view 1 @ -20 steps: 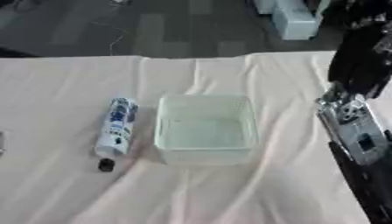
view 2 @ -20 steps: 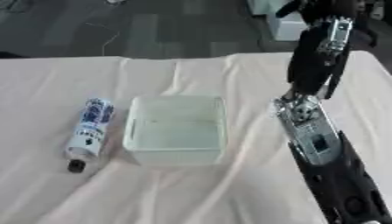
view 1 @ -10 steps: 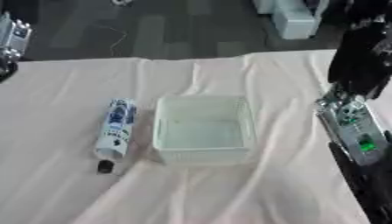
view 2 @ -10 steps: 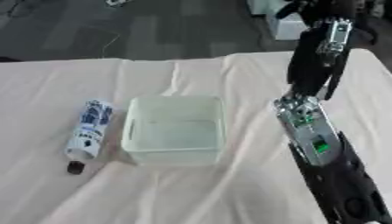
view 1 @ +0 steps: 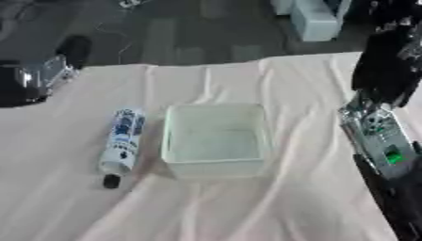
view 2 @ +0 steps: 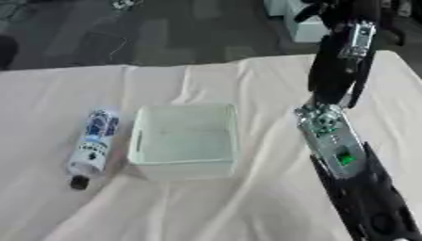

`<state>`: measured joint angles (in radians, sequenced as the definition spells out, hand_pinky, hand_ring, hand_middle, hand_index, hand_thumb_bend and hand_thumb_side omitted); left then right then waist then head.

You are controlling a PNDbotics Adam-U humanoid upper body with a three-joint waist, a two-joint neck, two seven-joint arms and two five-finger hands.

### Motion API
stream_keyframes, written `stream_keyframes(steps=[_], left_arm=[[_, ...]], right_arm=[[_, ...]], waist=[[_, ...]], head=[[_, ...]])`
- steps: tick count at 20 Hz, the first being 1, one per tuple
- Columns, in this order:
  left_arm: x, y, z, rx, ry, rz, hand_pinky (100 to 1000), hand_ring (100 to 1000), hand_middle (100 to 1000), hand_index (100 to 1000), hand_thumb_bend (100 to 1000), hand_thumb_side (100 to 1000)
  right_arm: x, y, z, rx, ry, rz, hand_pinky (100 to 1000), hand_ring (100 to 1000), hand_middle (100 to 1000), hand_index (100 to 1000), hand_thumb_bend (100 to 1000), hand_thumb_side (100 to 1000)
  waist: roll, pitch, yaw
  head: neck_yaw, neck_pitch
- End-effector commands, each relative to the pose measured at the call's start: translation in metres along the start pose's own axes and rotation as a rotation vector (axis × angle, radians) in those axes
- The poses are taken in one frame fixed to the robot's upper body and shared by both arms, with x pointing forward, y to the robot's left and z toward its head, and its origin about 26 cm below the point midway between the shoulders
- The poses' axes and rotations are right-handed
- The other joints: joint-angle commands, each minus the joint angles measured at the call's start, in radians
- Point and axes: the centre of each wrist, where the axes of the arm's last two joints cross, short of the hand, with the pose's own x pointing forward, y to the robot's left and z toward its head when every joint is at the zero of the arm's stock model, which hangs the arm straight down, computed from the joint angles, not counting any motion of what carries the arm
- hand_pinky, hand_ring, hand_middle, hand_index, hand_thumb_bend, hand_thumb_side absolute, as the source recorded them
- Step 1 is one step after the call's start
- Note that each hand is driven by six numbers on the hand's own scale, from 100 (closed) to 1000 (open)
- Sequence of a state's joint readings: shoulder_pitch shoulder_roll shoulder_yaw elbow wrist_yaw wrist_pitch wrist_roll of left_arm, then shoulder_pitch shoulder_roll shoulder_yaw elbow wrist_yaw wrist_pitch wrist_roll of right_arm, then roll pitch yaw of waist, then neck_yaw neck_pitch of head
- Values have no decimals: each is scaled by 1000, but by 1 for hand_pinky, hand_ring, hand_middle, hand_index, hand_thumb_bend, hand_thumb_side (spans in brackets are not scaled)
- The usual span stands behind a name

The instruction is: Pick up objects on the table and place them in the box.

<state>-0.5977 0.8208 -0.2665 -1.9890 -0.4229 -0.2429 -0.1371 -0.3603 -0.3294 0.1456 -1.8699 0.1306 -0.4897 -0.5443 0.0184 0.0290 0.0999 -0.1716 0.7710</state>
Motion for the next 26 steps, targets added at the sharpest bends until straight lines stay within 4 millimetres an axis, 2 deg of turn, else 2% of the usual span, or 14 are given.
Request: stream_keyframes(steps=[1, 14, 16, 20, 26], left_arm=[[1, 13, -3, -102, -98, -134, 820, 737, 823, 838, 263, 648], [1, 28, -12, -307, -232, -398, 803, 733, 807, 827, 330, 560], [-1, 28, -13, -351, -258, -439, 805, 736, 807, 826, 361, 552], [-7, 27, -16, -476, -318, -532, 801, 739, 805, 823, 531, 505], [-18, 23, -18, -656, -405, -651, 796, 739, 800, 822, 609, 485]], right_arm=[[2, -3, -5, 16, -14, 4, 384, 536, 592, 628, 100, 1000], [1, -2, -3, 22, -7, 3, 383, 537, 592, 628, 100, 1000], [0, -2, -3, 24, -5, 1, 383, 537, 593, 629, 100, 1000], [0, -3, -2, 29, -1, 2, 383, 537, 593, 629, 100, 1000], [-1, -3, -1, 35, 3, 0, 383, 538, 593, 629, 100, 1000]], waist=[[3, -9, -3], [9, -3, -10], [10, -2, -11], [11, -2, -12], [15, 0, -12]], head=[[9, -1], [18, -1], [19, -1], [16, -1], [21, -1]])
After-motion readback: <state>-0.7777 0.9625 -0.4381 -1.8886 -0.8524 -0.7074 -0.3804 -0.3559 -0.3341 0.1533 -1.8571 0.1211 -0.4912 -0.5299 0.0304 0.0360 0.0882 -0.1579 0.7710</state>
